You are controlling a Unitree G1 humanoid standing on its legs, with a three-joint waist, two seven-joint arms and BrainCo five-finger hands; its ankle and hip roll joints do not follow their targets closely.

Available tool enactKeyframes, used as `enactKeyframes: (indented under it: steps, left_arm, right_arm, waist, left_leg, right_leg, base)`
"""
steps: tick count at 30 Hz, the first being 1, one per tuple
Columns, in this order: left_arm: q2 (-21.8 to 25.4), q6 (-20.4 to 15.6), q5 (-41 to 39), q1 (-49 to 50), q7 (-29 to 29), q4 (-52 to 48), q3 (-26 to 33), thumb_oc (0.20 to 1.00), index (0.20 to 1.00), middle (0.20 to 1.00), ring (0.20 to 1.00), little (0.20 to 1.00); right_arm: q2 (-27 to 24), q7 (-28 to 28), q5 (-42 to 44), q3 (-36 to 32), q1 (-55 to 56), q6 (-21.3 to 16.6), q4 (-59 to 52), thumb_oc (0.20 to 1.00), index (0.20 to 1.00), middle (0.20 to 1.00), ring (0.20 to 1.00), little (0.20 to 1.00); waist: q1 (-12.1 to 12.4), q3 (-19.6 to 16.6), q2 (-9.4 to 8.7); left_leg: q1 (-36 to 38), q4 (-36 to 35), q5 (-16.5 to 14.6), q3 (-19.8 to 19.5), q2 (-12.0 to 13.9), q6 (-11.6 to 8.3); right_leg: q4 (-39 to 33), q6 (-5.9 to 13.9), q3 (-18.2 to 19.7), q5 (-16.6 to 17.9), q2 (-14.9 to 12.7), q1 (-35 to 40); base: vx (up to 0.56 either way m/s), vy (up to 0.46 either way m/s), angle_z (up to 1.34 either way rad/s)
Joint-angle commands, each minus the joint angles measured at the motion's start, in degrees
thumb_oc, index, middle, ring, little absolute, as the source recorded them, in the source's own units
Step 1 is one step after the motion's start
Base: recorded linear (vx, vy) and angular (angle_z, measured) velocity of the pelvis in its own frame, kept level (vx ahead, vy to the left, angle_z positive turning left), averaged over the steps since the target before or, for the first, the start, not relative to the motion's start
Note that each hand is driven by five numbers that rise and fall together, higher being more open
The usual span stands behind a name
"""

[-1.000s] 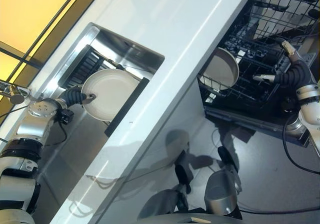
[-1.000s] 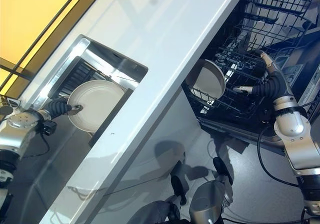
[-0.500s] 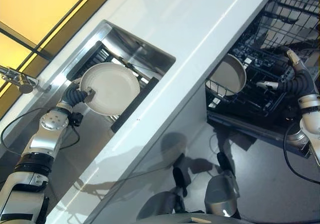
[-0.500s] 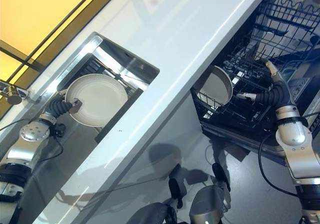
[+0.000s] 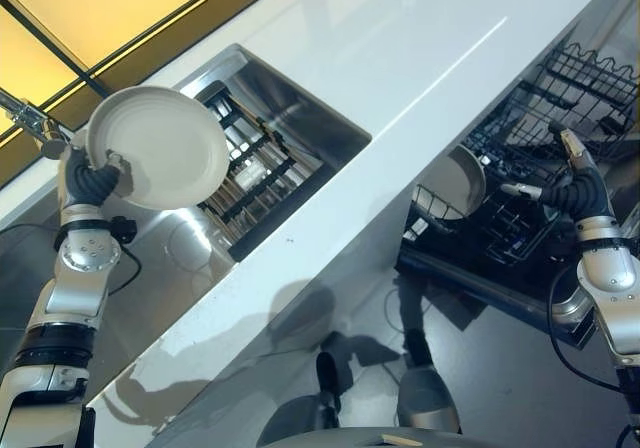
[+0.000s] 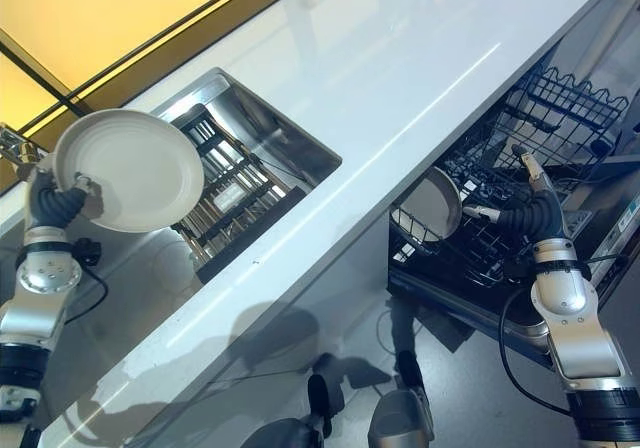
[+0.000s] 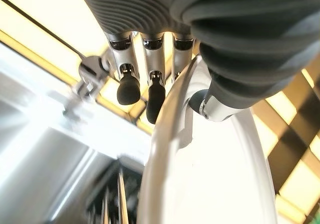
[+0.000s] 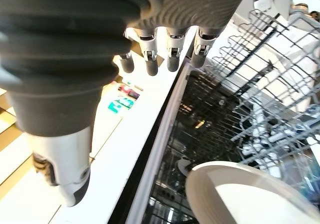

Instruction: Pick up plates and place into dishwasher.

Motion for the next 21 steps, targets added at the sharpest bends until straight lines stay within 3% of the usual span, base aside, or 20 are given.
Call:
enactKeyframes:
  steps: [1, 7, 11, 17, 21]
  left_arm:
    - [4.8, -4.6, 1.3, -0.6, 5.2, -2.8, 4.9, 0.2, 0.2, 0.2, 0.2, 0.2]
    - [1.7, -9.2, 1.5, 0.9, 10.2, -8.9, 4.4, 0.2, 0.2, 0.2, 0.2, 0.2]
    - [-0.9, -10.8, 3.7, 2.0, 10.0, -13.0, 2.9, 0.2, 0.2, 0.2, 0.2, 0.2]
    - [-4.6, -14.2, 4.2, 3.9, 5.1, -19.5, 0.8, 0.2, 0.2, 0.2, 0.2, 0.2]
    - [-6.8, -16.2, 3.2, 3.4, 2.3, -22.9, -1.8, 0.2, 0.2, 0.2, 0.2, 0.2]
  right_arm:
    - [0.4, -2.6, 0.1, -1.9, 0.9, -6.1, -4.6, 1.0, 1.0, 1.0, 1.0, 1.0]
    - [0.3, -9.4, 0.4, -1.4, -3.7, -12.4, -6.5, 1.0, 1.0, 1.0, 1.0, 1.0]
    - [1.0, -11.4, -0.3, 0.3, -6.8, -14.5, -8.5, 1.0, 1.0, 1.0, 1.0, 1.0]
    - [3.2, -6.6, 2.8, 2.7, -9.7, -16.7, -13.3, 1.0, 1.0, 1.0, 1.0, 1.0]
    - [5.7, -2.0, 4.6, 7.0, -11.4, -15.7, -15.8, 1.0, 1.0, 1.0, 1.0, 1.0]
  waist:
    - [2.3, -6.4, -3.16]
    - [4.3, -8.0, -4.89]
    - [5.8, -9.2, -5.97]
    - [8.2, -12.1, -7.73]
    - [9.7, -13.2, -8.47]
  left_leg:
    - [-1.1, 5.5, -5.2, -0.2, -0.3, -0.34]
    - [-0.1, 5.6, -6.0, -1.2, 0.1, -0.33]
    - [0.4, 5.4, -6.3, -1.6, 0.4, -0.24]
    - [1.7, 4.7, -6.3, -2.5, 0.8, -0.26]
    - [1.7, 4.0, -5.5, -3.3, 1.1, -0.23]
  right_leg:
    - [7.6, -0.96, 0.2, -3.4, 0.6, -3.5]
    - [6.4, -1.04, -0.6, -3.3, 1.3, -1.8]
    - [5.4, -0.98, -1.3, -3.1, 1.6, -0.6]
    - [3.8, -1.03, -2.7, -3.0, 2.3, 1.8]
    - [3.4, -1.24, -3.9, -2.8, 2.5, 2.4]
  base:
    - [0.06, -0.103, 0.0]
    - [0.02, -0.108, 0.04]
    - [0.01, -0.106, 0.03]
    - [0.0, -0.08, 0.07]
    - [-0.04, -0.049, 0.09]
